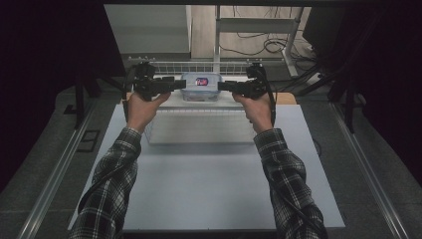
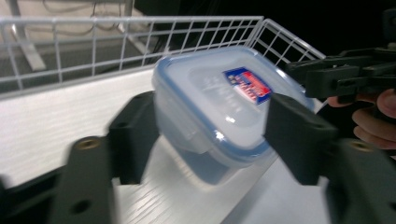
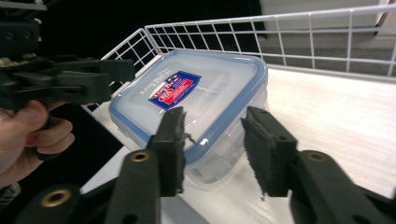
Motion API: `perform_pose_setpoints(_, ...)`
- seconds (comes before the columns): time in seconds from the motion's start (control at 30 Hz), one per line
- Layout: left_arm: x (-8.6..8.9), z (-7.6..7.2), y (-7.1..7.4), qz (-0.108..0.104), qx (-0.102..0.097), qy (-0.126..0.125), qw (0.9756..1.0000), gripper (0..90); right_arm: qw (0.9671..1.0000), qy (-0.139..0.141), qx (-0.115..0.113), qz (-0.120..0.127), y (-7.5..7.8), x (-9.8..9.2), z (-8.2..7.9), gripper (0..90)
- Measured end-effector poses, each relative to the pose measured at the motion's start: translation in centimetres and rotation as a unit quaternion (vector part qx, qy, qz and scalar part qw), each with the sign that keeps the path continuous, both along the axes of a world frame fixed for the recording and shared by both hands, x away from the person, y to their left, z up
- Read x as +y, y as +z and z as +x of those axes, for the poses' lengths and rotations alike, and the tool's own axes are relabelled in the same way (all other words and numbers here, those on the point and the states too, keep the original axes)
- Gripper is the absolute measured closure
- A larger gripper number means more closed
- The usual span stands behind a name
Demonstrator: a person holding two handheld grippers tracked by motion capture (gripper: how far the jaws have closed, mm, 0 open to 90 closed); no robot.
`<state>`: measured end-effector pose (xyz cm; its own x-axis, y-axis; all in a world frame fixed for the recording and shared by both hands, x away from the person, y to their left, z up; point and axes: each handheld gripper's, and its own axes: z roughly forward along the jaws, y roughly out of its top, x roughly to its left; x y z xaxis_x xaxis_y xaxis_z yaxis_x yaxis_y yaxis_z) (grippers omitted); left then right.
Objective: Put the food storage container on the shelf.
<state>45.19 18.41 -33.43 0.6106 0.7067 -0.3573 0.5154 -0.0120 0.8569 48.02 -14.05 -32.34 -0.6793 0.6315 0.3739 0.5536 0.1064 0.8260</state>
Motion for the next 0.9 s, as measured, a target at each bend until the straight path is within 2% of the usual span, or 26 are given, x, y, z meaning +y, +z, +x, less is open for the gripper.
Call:
perform_pose_setpoints(0.03,-0.1,-0.1,0.0,0.001,-0.005,-0.002,1.0,30.2,1.0,0.0,0.0,0.0,0.0,0.0,0.0,53.4)
perform_pose_setpoints(0.07,-0.1,-0.2,0.0,0.002,-0.007,-0.007,0.9999,24.7,1.0,0.003,-0.003,0.006,0.1,-0.1,-0.2,46.7)
perform_pose_setpoints(0.13,-0.4,-0.5,-0.1,0.006,-0.009,-0.014,0.9998,22.3,0.9999,0.007,-0.004,0.007,0.1,-0.1,-0.2,43.8)
perform_pose_setpoints(0.17,-0.5,-0.6,-0.1,0.009,-0.011,-0.015,0.9998,18.1,0.9999,0.013,-0.008,-0.002,0.1,0.0,-0.5,36.7)
perform_pose_setpoints(0.2,-0.6,-1.0,-0.2,0.016,-0.016,-0.02,0.9995,16.6,0.9998,0.014,-0.013,-0.01,0.1,0.0,-0.6,34.0)
perform_pose_setpoints(0.23,-0.6,-1.0,-0.2,0.016,-0.016,-0.02,0.9995,14.7,0.9998,0.014,-0.013,-0.01,0.1,0.0,-0.6,34.0)
perform_pose_setpoints(0.37,-0.8,-1.8,-0.3,0.026,-0.024,-0.028,0.999,9.7,0.9987,0.016,-0.032,-0.036,-0.3,0.1,-1.4,23.4)
perform_pose_setpoints(0.47,-0.9,-2.6,-0.5,0.037,-0.023,-0.038,0.9983,6.2,0.9975,0.023,-0.043,-0.053,-0.7,0.2,-1.9,18.2)
perform_pose_setpoints(0.6,-1.1,-3.1,-0.7,0.041,-0.026,-0.045,0.9978,5.4,0.9964,0.023,-0.052,-0.064,-0.8,0.3,-2.3,16.0)
perform_pose_setpoints(0.7,-1.2,-3.7,-0.7,0.052,-0.034,-0.05,0.9969,4.5,0.9957,0.026,-0.059,-0.067,-0.9,0.2,-2.8,14.4)
perform_pose_setpoints(0.73,-1.4,-4.0,-0.8,0.064,-0.039,-0.049,0.9959,3.8,0.9952,0.029,-0.062,-0.069,-0.9,0.2,-3.1,13.1)
perform_pose_setpoints(0.9,-1.6,-4.5,-1.1,0.075,-0.044,-0.051,0.9949,3.0,0.9944,0.034,-0.068,-0.074,-1.1,0.3,-3.7,10.8)
